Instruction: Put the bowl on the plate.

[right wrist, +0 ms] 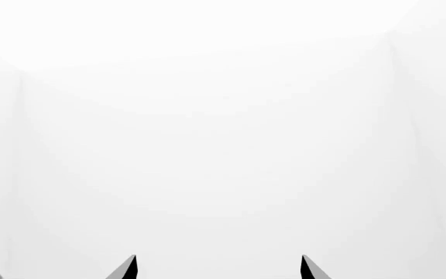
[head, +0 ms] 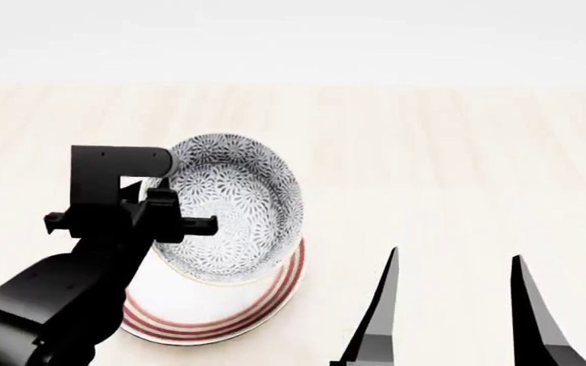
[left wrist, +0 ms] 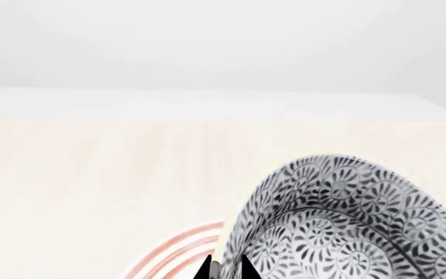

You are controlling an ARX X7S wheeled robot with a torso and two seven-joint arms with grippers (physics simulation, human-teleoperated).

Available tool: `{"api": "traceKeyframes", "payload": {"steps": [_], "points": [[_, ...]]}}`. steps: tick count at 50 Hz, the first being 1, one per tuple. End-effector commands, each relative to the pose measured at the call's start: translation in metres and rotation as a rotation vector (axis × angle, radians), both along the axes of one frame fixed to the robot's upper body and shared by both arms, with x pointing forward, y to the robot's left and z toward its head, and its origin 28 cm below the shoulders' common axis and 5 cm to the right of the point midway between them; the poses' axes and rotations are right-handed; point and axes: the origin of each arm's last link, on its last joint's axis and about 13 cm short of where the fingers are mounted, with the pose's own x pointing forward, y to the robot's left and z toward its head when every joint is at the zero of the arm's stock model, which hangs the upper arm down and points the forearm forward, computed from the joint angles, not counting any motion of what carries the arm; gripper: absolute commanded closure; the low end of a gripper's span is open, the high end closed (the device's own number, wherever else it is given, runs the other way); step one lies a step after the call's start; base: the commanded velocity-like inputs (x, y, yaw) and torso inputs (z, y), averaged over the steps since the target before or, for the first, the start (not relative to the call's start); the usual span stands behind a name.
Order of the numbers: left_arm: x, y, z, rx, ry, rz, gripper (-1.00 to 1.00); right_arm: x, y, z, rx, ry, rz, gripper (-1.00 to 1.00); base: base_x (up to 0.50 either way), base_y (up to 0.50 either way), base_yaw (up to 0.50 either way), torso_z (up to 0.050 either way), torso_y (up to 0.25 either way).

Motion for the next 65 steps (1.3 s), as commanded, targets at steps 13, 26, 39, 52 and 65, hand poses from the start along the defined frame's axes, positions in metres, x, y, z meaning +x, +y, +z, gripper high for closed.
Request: {"api": "traceKeyframes", "payload": {"steps": [13, 26, 39, 52, 65], "points": [[0.02, -0.002, -0.005, -0.017, 0.036, 0.04, 1.0, 0.0, -0.001, 0.0, -0.01, -0.01, -0.003, -1.0, 0.0, 0.0, 0.0, 0.0, 0.0], [0.027, 0.0, -0.014, -0.03, 0.075, 0.06, 1.0, 0.0, 0.0, -0.001, -0.01, -0.006, 0.0, -1.0, 0.0, 0.0, 0.0, 0.0, 0.001], [0.028, 0.001, -0.02, -0.024, 0.088, 0.072, 1.0, 0.0, 0.0, -0.002, -0.011, -0.003, 0.004, -1.0, 0.0, 0.0, 0.0, 0.0, 0.001], [0.025, 0.002, -0.027, -0.015, 0.112, 0.083, 1.0, 0.0, 0.001, -0.002, -0.011, 0.0, 0.007, -1.0, 0.0, 0.0, 0.0, 0.0, 0.0], [0.022, 0.004, -0.034, -0.005, 0.136, 0.092, 1.0, 0.0, 0.001, -0.003, -0.012, 0.0, 0.007, -1.0, 0.0, 0.0, 0.0, 0.0, 0.0]]}}
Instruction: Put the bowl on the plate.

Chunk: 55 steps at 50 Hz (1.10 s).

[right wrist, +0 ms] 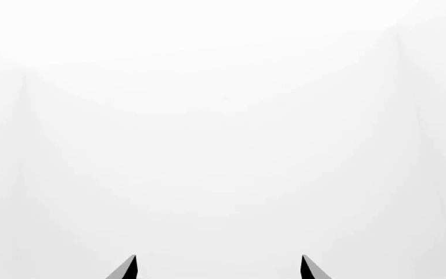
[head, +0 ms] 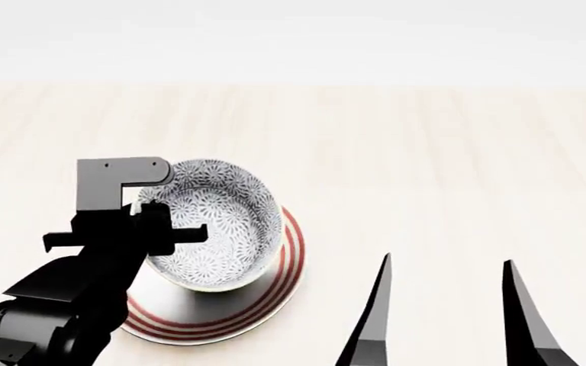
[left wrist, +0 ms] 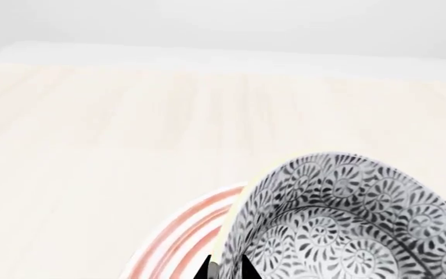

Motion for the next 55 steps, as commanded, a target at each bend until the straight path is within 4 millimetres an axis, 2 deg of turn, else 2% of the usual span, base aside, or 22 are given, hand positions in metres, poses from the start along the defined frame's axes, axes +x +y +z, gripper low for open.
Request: {"api": "traceKeyframes", "payload": {"steps": [1, 10, 11, 20, 33, 39, 44, 45, 49, 55], "points": [[-0.003, -0.005, -0.006, -0.017, 0.002, -0.012, 1.0, 0.001, -0.001, 0.001, -0.009, -0.014, -0.006, -1.0, 0.0, 0.0, 0.0, 0.0, 0.0], [-0.002, -0.004, -0.007, 0.007, -0.03, -0.026, 1.0, 0.0, -0.001, 0.0, -0.01, -0.012, -0.005, -1.0, 0.0, 0.0, 0.0, 0.0, 0.0], [-0.001, -0.004, -0.004, 0.027, -0.065, -0.036, -1.0, 0.0, 0.0, 0.0, -0.011, -0.011, -0.003, -1.0, 0.0, 0.0, 0.0, 0.0, 0.0], [0.011, -0.004, 0.022, 0.077, -0.241, -0.053, -1.0, 0.0, 0.0, -0.001, -0.012, -0.008, 0.0, -1.0, 0.0, 0.0, 0.0, 0.0, 0.0], [0.012, 0.005, 0.037, 0.105, -0.348, -0.012, -1.0, -0.001, 0.0, -0.001, -0.014, -0.007, 0.003, -1.0, 0.0, 0.0, 0.0, 0.0, 0.0], [0.003, 0.019, 0.058, 0.168, -0.457, 0.028, -1.0, -0.001, 0.001, -0.001, -0.016, -0.006, 0.005, -1.0, 0.0, 0.0, 0.0, 0.0, 0.0], [-0.003, 0.03, 0.065, 0.18, -0.488, 0.056, -1.0, -0.001, 0.001, -0.001, -0.017, -0.006, 0.006, -1.0, 0.0, 0.0, 0.0, 0.0, 0.0], [-0.008, 0.037, 0.067, 0.197, -0.519, 0.073, -1.0, -0.001, 0.001, -0.001, -0.018, -0.006, 0.005, -1.0, 0.0, 0.0, 0.0, 0.0, 0.0], [-0.018, 0.05, 0.065, 0.242, -0.553, 0.111, -1.0, -0.001, 0.002, -0.001, -0.019, -0.006, 0.005, -1.0, 0.0, 0.0, 0.0, 0.0, 0.0], [-0.041, 0.073, 0.046, 0.312, -0.565, 0.17, -1.0, -0.002, 0.003, 0.0, -0.025, -0.004, 0.009, -1.0, 0.0, 0.0, 0.0, 0.0, 0.0]]}}
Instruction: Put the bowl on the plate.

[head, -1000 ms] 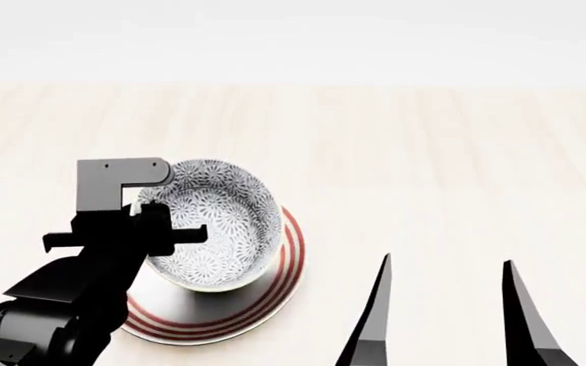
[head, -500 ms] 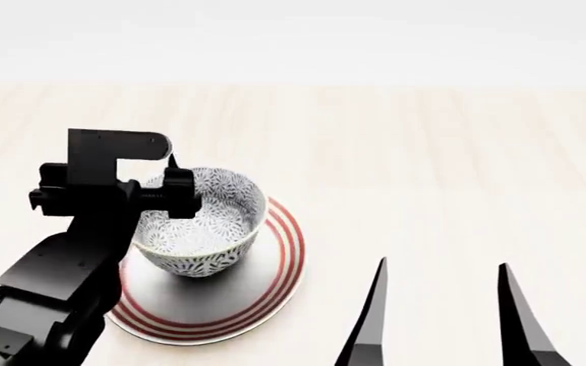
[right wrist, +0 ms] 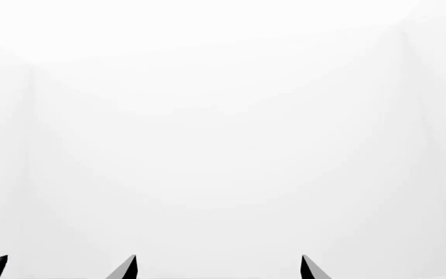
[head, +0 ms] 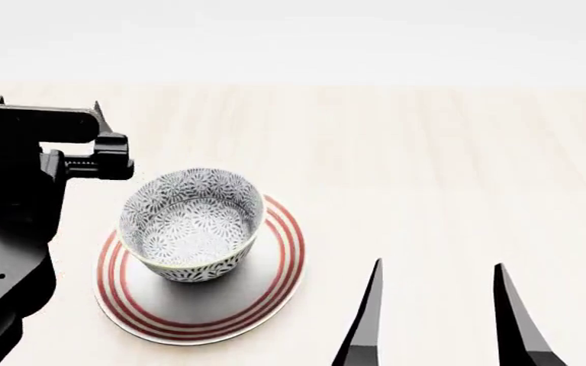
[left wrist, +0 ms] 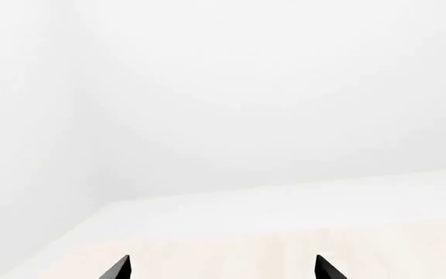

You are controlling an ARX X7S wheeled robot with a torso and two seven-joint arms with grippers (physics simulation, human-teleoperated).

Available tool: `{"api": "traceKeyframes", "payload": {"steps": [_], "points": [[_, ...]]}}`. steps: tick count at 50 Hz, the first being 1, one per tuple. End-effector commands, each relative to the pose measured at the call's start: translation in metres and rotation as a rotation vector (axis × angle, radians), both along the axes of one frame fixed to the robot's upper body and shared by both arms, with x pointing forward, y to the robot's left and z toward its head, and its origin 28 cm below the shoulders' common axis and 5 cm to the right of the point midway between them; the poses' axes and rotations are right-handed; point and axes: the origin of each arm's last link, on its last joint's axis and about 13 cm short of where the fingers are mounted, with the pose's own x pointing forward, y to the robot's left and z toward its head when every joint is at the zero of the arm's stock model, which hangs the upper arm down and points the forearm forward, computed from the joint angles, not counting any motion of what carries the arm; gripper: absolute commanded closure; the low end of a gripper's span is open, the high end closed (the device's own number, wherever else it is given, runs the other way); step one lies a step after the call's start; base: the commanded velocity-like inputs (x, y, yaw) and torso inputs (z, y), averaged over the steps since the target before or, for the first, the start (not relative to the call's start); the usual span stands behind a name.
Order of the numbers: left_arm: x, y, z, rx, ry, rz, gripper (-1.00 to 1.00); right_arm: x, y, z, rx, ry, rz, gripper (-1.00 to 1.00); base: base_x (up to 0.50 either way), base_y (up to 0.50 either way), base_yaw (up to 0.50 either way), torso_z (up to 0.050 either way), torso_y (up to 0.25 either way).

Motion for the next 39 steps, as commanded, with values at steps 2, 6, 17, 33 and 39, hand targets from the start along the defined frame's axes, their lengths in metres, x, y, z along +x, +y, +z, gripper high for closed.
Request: {"api": "traceKeyframes", "payload": {"steps": [2, 6, 17, 33, 39], "points": [[-0.038, 0.029, -0.012, 0.062, -0.098, 0.072, -1.0, 0.0, 0.001, 0.002, -0.016, -0.014, -0.002, -1.0, 0.0, 0.0, 0.0, 0.0, 0.0], [-0.061, 0.037, -0.023, 0.06, -0.104, 0.093, -1.0, 0.0, 0.001, 0.002, -0.022, -0.015, -0.004, -1.0, 0.0, 0.0, 0.0, 0.0, 0.0], [-0.124, 0.031, -0.047, 0.12, -0.198, 0.066, -1.0, 0.002, 0.0, 0.004, -0.022, -0.026, -0.017, -1.0, 0.0, 0.0, 0.0, 0.0, 0.0], [-0.163, 0.036, -0.068, 0.177, -0.422, 0.228, -1.0, 0.001, -0.001, 0.004, -0.027, -0.038, -0.029, -1.0, 0.0, 0.0, 0.0, 0.0, 0.0], [-0.166, 0.037, -0.066, 0.171, -0.461, 0.263, -1.0, 0.001, -0.001, 0.003, -0.028, -0.043, -0.031, -1.0, 0.0, 0.0, 0.0, 0.0, 0.0]]}}
